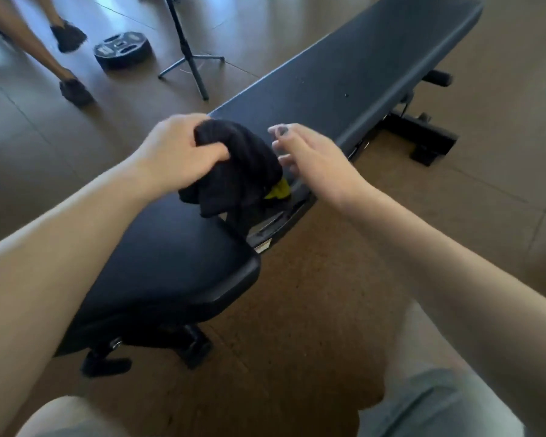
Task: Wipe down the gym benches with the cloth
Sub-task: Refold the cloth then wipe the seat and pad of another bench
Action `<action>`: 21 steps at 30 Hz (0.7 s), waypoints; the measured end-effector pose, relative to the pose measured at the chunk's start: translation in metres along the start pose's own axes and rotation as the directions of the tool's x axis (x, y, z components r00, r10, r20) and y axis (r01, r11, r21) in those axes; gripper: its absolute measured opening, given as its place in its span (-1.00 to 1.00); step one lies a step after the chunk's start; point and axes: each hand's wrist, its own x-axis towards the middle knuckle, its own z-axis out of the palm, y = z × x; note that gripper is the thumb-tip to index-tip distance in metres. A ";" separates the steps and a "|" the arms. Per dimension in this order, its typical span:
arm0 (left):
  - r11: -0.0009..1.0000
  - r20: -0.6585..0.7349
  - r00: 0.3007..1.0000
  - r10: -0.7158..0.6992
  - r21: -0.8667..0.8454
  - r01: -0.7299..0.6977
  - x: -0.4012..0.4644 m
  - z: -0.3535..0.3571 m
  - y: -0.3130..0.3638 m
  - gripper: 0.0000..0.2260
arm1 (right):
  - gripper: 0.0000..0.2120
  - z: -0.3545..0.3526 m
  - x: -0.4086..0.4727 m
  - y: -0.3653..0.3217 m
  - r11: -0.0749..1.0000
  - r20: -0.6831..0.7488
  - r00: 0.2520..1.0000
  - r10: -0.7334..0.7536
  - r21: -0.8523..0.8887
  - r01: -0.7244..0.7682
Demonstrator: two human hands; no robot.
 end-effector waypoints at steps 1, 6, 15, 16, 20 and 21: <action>0.999 -0.116 0.993 -0.034 -0.019 0.032 0.012 -0.004 0.009 -0.95 | -0.62 -0.019 0.012 0.002 0.999 -0.090 0.995 -0.031 -0.013 0.030; 0.928 -0.283 0.956 0.077 0.372 0.035 0.041 0.020 0.045 -0.67 | -0.68 -0.073 0.074 0.033 0.968 -0.217 0.965 -0.146 -0.232 0.095; 0.952 -0.051 0.976 -0.212 0.216 0.218 0.048 0.117 0.078 -0.61 | -0.59 -0.056 0.121 0.122 0.752 -0.197 0.896 -0.398 -0.629 0.196; 0.953 -0.069 0.970 -0.234 0.183 0.243 0.054 0.115 0.077 -0.64 | -0.60 -0.057 0.121 0.121 0.749 -0.203 0.888 -0.413 -0.630 0.204; 0.879 -0.141 0.960 -0.241 0.388 0.277 0.076 0.130 0.074 -0.64 | -0.62 -0.056 0.121 0.124 0.733 -0.226 0.857 -0.462 -0.641 0.226; 0.875 -0.142 0.961 -0.236 0.399 0.274 0.078 0.137 0.073 -0.64 | -0.62 -0.055 0.120 0.124 0.730 -0.226 0.855 -0.467 -0.644 0.229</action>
